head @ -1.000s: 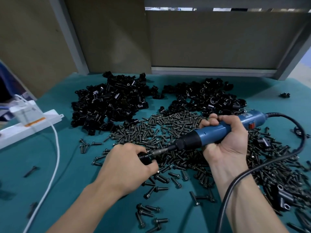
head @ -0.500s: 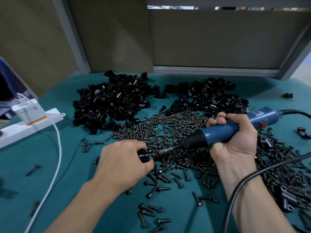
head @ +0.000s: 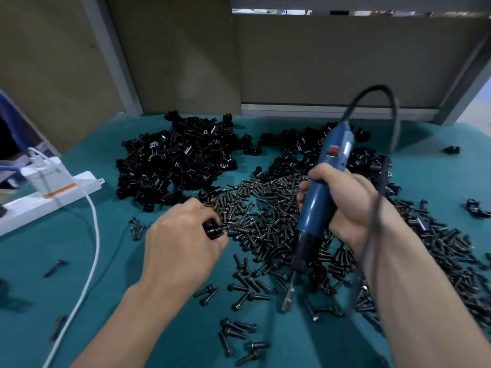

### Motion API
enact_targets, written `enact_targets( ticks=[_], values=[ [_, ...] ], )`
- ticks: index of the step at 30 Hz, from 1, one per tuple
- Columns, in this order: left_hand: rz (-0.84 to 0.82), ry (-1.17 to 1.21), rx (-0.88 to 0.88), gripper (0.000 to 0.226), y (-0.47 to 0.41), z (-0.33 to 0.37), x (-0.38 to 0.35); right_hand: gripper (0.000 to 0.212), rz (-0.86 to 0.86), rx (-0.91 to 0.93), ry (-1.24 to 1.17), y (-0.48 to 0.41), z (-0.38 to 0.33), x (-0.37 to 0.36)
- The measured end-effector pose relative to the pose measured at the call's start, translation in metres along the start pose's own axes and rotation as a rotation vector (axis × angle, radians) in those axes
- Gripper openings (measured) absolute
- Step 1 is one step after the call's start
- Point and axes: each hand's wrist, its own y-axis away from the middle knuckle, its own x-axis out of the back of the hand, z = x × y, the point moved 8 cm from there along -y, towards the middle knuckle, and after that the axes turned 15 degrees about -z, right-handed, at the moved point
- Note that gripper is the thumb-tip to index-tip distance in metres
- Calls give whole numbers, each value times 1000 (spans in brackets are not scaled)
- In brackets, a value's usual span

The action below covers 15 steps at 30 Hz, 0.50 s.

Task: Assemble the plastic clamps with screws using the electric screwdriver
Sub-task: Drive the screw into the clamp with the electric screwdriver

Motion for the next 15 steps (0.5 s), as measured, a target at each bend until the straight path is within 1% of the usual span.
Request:
enact_targets(
  ticks=[1, 3, 5, 6, 7, 8, 11, 13, 14, 15],
  values=[
    [1, -27, 3, 21, 0, 0, -1, 20, 24, -1, 114, -4, -4, -1],
    [26, -88, -32, 26, 1, 6, -2, 32, 132, 19, 430, -11, -16, 1],
    [37, -21, -70, 26, 2, 11, 0, 47, 264, 32, 830, -16, -29, 1],
    [31, 47, -67, 23, 3, 10, 2, 53, 304, 18, 997, -18, -32, -2],
    [19, 106, -42, 21, 3, 8, 2, 56, 324, -5, 1110, -21, -31, -5],
    [23, 146, -10, 20, 3, 5, 3, 58, 337, -32, 1183, -23, -28, -8],
    [108, 262, 81, 14, 6, -4, 13, 58, 370, -96, 1340, -26, -15, -13],
    [113, 363, 60, 13, 7, -2, 17, 53, 406, -134, 1458, -22, -11, -18],
    [79, 414, 30, 15, 8, 1, 14, 49, 430, -135, 1511, -17, -12, -20],
    [34, 456, -1, 16, 9, 6, 11, 44, 445, -92, 1543, -12, -16, -24]
  ],
)
